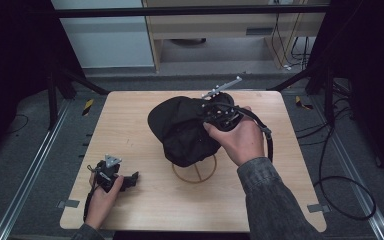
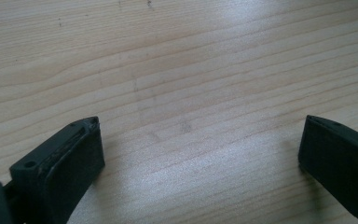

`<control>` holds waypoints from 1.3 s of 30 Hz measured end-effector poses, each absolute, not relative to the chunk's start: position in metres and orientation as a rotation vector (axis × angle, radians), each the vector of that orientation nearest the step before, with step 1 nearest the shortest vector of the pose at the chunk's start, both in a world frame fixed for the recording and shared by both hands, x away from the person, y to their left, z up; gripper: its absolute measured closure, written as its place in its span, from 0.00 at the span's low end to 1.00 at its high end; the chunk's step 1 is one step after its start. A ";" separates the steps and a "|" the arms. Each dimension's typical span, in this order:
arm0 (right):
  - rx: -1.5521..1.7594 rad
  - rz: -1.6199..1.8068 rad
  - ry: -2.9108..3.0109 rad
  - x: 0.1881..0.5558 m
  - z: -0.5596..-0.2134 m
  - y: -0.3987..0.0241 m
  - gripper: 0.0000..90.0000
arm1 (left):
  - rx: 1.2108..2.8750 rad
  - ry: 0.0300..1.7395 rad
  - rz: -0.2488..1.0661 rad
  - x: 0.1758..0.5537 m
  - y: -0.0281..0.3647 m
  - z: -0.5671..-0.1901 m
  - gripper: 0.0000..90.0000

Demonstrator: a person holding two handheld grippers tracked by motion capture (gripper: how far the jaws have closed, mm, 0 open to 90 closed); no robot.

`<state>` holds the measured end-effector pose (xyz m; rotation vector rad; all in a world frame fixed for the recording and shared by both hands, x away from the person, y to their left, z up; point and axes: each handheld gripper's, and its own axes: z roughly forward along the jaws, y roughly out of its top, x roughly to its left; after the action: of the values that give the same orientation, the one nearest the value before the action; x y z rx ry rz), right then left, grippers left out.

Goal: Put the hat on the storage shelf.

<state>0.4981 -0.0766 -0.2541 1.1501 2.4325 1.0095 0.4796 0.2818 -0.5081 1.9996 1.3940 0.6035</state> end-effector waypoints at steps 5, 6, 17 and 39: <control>1.145 1.003 2.433 0.499 -0.255 -0.077 0.93 | 1.999 1.394 0.604 0.480 0.282 -0.508 0.00; 1.147 1.004 2.432 0.500 -0.255 -0.076 0.93 | 1.999 1.394 0.603 0.480 0.282 -0.508 0.00; 1.142 1.018 2.429 0.501 -0.256 -0.076 0.92 | 1.999 1.394 0.604 0.480 0.282 -0.508 0.00; 1.134 1.075 2.391 0.494 -0.251 -0.090 0.78 | 1.999 1.394 0.603 0.480 0.282 -0.508 0.00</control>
<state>0.4945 -0.0897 -0.2510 1.1339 2.3915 1.0755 0.4796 0.2818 -0.5081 1.9994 1.3939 0.6035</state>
